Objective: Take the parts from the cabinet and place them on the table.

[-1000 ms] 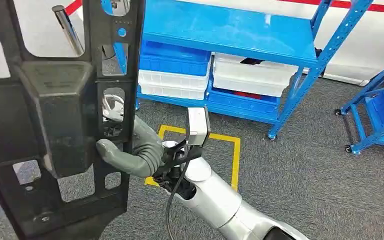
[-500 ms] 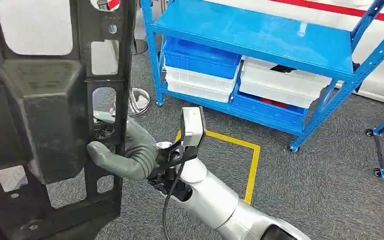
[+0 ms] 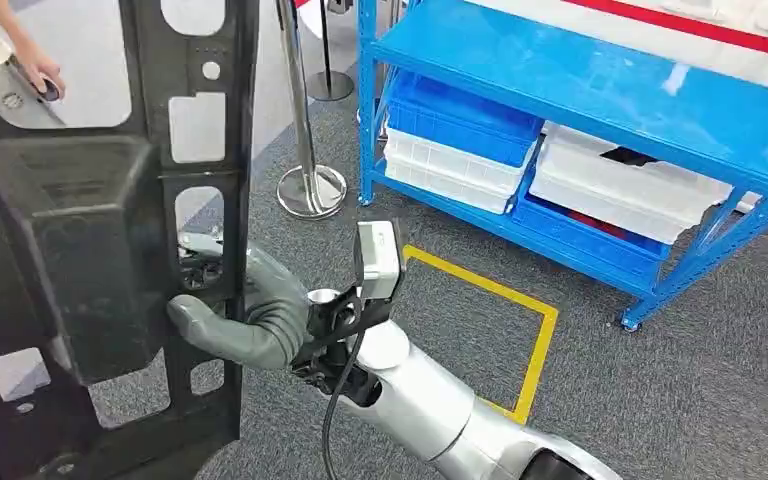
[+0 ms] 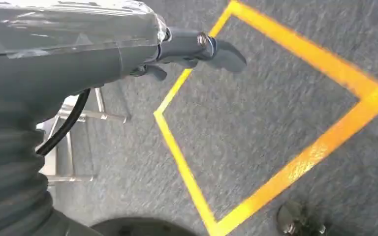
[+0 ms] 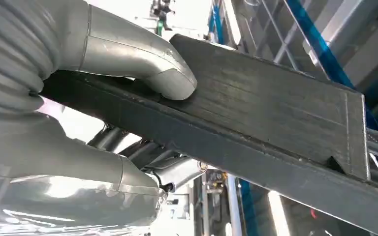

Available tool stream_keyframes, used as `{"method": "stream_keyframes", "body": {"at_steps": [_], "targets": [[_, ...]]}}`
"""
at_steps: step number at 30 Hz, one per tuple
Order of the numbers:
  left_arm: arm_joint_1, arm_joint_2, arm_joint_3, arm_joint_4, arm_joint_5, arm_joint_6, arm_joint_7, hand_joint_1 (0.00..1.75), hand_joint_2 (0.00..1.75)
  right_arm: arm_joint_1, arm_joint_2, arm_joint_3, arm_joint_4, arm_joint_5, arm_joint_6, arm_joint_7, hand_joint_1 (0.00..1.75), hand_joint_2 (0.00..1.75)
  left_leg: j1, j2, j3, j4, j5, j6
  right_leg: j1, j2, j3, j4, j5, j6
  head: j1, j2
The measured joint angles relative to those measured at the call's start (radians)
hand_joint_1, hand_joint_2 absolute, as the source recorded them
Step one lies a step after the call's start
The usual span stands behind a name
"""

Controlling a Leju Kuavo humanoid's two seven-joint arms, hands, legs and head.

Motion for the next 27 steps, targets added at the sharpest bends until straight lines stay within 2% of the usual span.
{"method": "stream_keyframes", "body": {"at_steps": [2, 3, 4, 5, 7, 8, 9, 10, 11, 12, 13, 14, 15, 18, 19, 20, 21, 22, 23, 24, 25, 26, 27], "targets": [[0.001, 0.0, 0.0, 0.0, -0.004, 0.005, 0.003, 0.0, 1.75, 0.0, 0.0, 0.005, 0.0, -0.002, 0.0, -0.002, 1.75, 1.75, 0.0, -0.021, -0.003, -0.01, 0.009, -0.013, 0.003, -0.019, 0.003, -0.008, 0.005, 0.003, 0.0, 0.0], [0.002, 0.002, 0.0, 0.0, -0.004, 0.013, 0.006, 0.0, 1.75, 0.0, 0.002, 0.006, 0.0, -0.003, 0.0, -0.004, 1.75, 1.75, -0.004, 0.0, -0.006, -0.002, 0.004, -0.012, -0.017, -0.04, 0.009, -0.032, 0.018, 0.015, 0.0, 0.0], [0.002, 0.001, 0.0, 0.0, -0.007, 0.017, 0.006, 0.0, 1.75, 0.0, 0.004, 0.01, 0.002, -0.005, 0.0, -0.005, 1.75, 1.75, -0.012, 0.058, -0.018, 0.022, -0.023, -0.018, -0.015, -0.049, 0.012, -0.04, 0.023, 0.013, 0.0, 0.0], [0.001, 0.001, 0.0, 0.0, -0.01, 0.021, 0.005, 0.0, 1.75, -0.001, 0.003, 0.01, 0.003, -0.008, 0.0, -0.011, 1.75, 1.75, -0.009, 0.084, -0.046, 0.084, -0.067, -0.023, -0.015, -0.065, 0.01, -0.04, 0.025, 0.011, 0.001, 0.0], [0.001, 0.003, 0.0, 0.0, -0.013, 0.022, -0.004, 0.0, 1.75, 0.005, -0.001, 0.011, 0.009, -0.01, -0.007, -0.016, 1.75, 1.75, -0.003, 0.097, -0.107, 0.235, -0.14, -0.034, -0.015, -0.096, 0.005, -0.039, 0.025, 0.012, 0.0, 0.0], [0.002, 0.003, 0.0, 0.0, -0.014, 0.022, -0.011, 0.0, 1.75, 0.008, -0.004, 0.01, 0.011, -0.007, -0.02, -0.019, 1.75, 1.75, 0.0, 0.098, -0.126, 0.286, -0.155, -0.04, -0.015, -0.111, 0.002, -0.037, 0.026, 0.014, 0.0, 0.0], [0.003, 0.005, 0.0, 0.0, -0.015, 0.02, -0.024, 0.0, 1.75, 0.012, -0.011, 0.01, 0.013, -0.003, -0.032, -0.022, 1.75, 1.75, 0.003, 0.1, -0.121, 0.289, -0.147, -0.044, -0.016, -0.127, -0.001, -0.034, 0.027, 0.015, 0.0, 0.0], [0.004, 0.007, 0.0, 0.0, -0.016, 0.017, -0.035, 0.0, 1.75, 0.017, -0.017, 0.009, 0.013, 0.003, -0.045, -0.028, 1.75, 1.75, 0.007, 0.105, -0.088, 0.239, -0.118, -0.05, -0.017, -0.142, -0.004, -0.03, 0.025, 0.018, 0.0, 0.0], [0.006, 0.009, 0.0, 0.0, -0.013, 0.013, -0.046, 0.0, 1.75, 0.022, -0.024, 0.005, 0.012, 0.005, -0.052, -0.032, 1.75, 1.75, 0.01, 0.114, -0.042, 0.163, -0.084, -0.053, -0.02, -0.152, -0.006, -0.026, 0.023, 0.023, 0.0, 0.0], [0.007, 0.012, 0.0, 0.0, -0.007, 0.004, -0.066, 0.0, 1.75, 0.03, -0.038, -0.005, 0.005, 0.012, -0.061, -0.037, 1.75, 1.75, 0.012, 0.138, 0.022, 0.058, -0.046, -0.058, -0.023, -0.165, -0.008, -0.017, 0.018, 0.03, 0.0, 0.0], [0.005, 0.012, 0.0, 0.0, 0.005, -0.007, -0.086, 0.0, 1.75, 0.037, -0.053, -0.015, -0.005, 0.027, -0.076, -0.045, 1.75, 1.75, 0.007, 0.175, 0.046, 0.002, -0.061, -0.057, -0.02, -0.174, -0.011, -0.008, 0.014, 0.038, 0.0, 0.0], [0.004, 0.013, 0.0, 0.0, 0.012, -0.021, -0.105, 0.0, 1.75, 0.046, -0.072, -0.029, -0.014, 0.043, -0.087, -0.055, 1.75, 1.75, 0.004, 0.159, 0.049, 0.001, -0.049, -0.034, -0.014, -0.181, -0.015, 0.0, 0.01, 0.045, 0.001, 0.0], [0.004, 0.013, 0.0, 0.0, 0.014, -0.032, -0.118, 0.0, 1.75, 0.059, -0.09, -0.044, -0.023, 0.058, -0.093, -0.062, 1.75, 1.75, 0.003, 0.148, 0.045, 0.008, -0.05, -0.02, -0.012, -0.185, -0.014, -0.003, 0.013, 0.05, 0.0, 0.0], [0.009, 0.024, -0.002, 0.0, -0.02, -0.087, -0.142, 0.0, 1.75, 0.12, -0.151, -0.116, -0.054, 0.128, -0.095, -0.093, 1.75, 1.75, 0.001, 0.121, 0.039, 0.005, -0.043, 0.001, -0.017, -0.205, -0.01, -0.002, 0.011, 0.063, 0.002, 0.0], [0.009, 0.027, -0.006, 0.0, -0.039, -0.108, -0.152, 0.0, 1.75, 0.145, -0.172, -0.148, -0.071, 0.157, -0.096, -0.101, 1.75, 1.75, 0.004, 0.115, 0.037, 0.003, -0.039, 0.008, -0.025, -0.157, -0.015, 0.015, -0.009, 0.073, 0.002, 0.0], [0.009, 0.032, -0.014, 0.0, -0.062, -0.129, -0.161, 0.0, 1.75, 0.183, -0.199, -0.188, -0.096, 0.196, -0.106, -0.111, 1.75, 1.75, 0.004, 0.106, 0.034, 0.003, -0.036, 0.013, -0.026, -0.108, -0.039, 0.071, -0.053, 0.075, 0.002, 0.0], [0.008, 0.035, -0.024, 0.0, -0.085, -0.145, -0.169, 0.0, 1.75, 0.233, -0.224, -0.226, -0.124, 0.229, -0.116, -0.119, 1.75, 1.75, 0.004, 0.092, 0.03, 0.003, -0.033, 0.019, -0.025, -0.087, -0.077, 0.156, -0.099, 0.076, 0.002, 0.0], [0.008, 0.039, -0.037, 0.0, -0.104, -0.161, -0.172, 0.0, 1.75, 0.286, -0.249, -0.267, -0.151, 0.259, -0.124, -0.127, 1.75, 1.75, 0.003, 0.077, 0.026, 0.004, -0.031, 0.022, -0.024, -0.079, -0.115, 0.238, -0.135, 0.076, 0.002, 0.0], [0.009, 0.042, -0.047, 0.0, -0.116, -0.172, -0.172, 0.0, 1.75, 0.34, -0.267, -0.309, -0.179, 0.285, -0.129, -0.129, 1.75, 1.75, 0.0, 0.061, 0.023, 0.004, -0.03, 0.024, -0.023, -0.075, -0.147, 0.304, -0.154, 0.073, 0.002, 0.0], [0.012, 0.043, -0.056, 0.0, -0.124, -0.179, -0.172, 0.0, 1.75, 0.386, -0.277, -0.342, -0.202, 0.305, -0.13, -0.129, 1.75, 1.75, -0.003, 0.048, 0.022, 0.004, -0.029, 0.025, -0.023, -0.073, -0.156, 0.318, -0.148, 0.069, 0.002, 0.0], [0.014, 0.044, -0.061, 0.0, -0.129, -0.183, -0.17, 0.0, 1.75, 0.424, -0.283, -0.364, -0.22, 0.317, -0.129, -0.129, 1.75, 1.75, -0.006, 0.034, 0.022, 0.004, -0.028, 0.025, -0.021, -0.071, -0.141, 0.283, -0.119, 0.062, 0.002, 0.0], [0.016, 0.046, -0.066, 0.0, -0.132, -0.189, -0.166, 0.0, 1.75, 0.447, -0.289, -0.388, -0.249, 0.334, -0.126, -0.129, 1.75, 1.75, -0.01, 0.023, 0.022, 0.005, -0.027, 0.025, -0.019, -0.066, -0.104, 0.206, -0.075, 0.053, 0.002, 0.0], [0.016, 0.046, -0.07, 0.0, -0.135, -0.192, -0.165, 0.0, 1.75, 0.462, -0.293, -0.399, -0.268, 0.341, -0.125, -0.129, 1.75, 1.75, -0.013, 0.015, 0.023, 0.005, -0.026, 0.024, -0.016, -0.051, -0.055, 0.105, -0.026, 0.043, 0.002, 0.0]]}}
